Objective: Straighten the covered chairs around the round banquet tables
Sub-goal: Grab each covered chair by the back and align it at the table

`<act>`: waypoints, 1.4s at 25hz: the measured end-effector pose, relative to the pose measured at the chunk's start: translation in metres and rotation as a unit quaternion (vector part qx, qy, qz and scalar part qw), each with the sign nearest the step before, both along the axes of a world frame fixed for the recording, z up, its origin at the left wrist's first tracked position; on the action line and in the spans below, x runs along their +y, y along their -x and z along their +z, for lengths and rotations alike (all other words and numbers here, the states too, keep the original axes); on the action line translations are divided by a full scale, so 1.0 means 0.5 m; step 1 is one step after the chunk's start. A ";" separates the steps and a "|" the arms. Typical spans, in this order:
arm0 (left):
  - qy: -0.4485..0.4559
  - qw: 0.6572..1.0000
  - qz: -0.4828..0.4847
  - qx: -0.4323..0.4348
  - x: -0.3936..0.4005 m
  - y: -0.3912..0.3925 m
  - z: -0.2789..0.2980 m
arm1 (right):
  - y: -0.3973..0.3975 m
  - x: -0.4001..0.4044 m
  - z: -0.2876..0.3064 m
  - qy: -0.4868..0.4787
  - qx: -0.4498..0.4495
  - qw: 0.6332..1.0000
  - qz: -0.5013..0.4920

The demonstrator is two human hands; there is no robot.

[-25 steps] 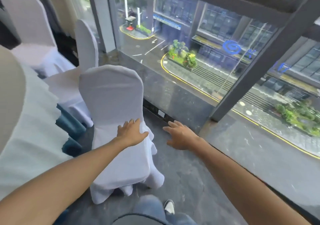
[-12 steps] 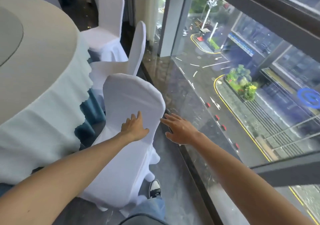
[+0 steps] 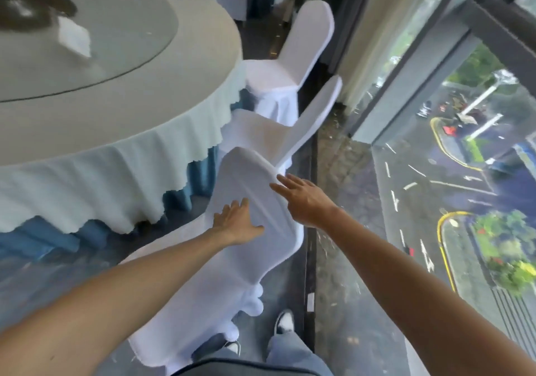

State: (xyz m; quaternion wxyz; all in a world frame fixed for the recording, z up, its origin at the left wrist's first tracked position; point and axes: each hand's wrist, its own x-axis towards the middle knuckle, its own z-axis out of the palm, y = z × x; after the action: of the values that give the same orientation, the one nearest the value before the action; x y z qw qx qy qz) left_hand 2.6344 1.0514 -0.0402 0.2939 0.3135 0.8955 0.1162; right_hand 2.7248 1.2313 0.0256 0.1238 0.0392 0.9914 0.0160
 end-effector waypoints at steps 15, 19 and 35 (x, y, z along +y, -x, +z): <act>-0.028 0.923 0.355 -0.147 0.334 -0.053 -0.015 | 0.381 0.225 -0.126 -0.075 -0.048 0.840 0.534; 0.000 0.878 0.454 -0.151 0.360 -0.094 -0.061 | 0.415 0.206 -0.162 -0.037 -0.058 0.760 0.647; -0.082 0.889 0.435 -0.118 0.279 -0.010 -0.068 | 0.443 0.192 -0.174 -0.123 -0.052 0.803 0.581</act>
State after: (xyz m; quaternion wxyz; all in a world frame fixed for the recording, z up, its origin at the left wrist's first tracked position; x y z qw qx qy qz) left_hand 2.6394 1.1909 -0.0741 0.2905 -0.1001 0.8882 0.3416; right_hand 2.5035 1.3275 -0.0615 0.1367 -0.5301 0.8104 0.2088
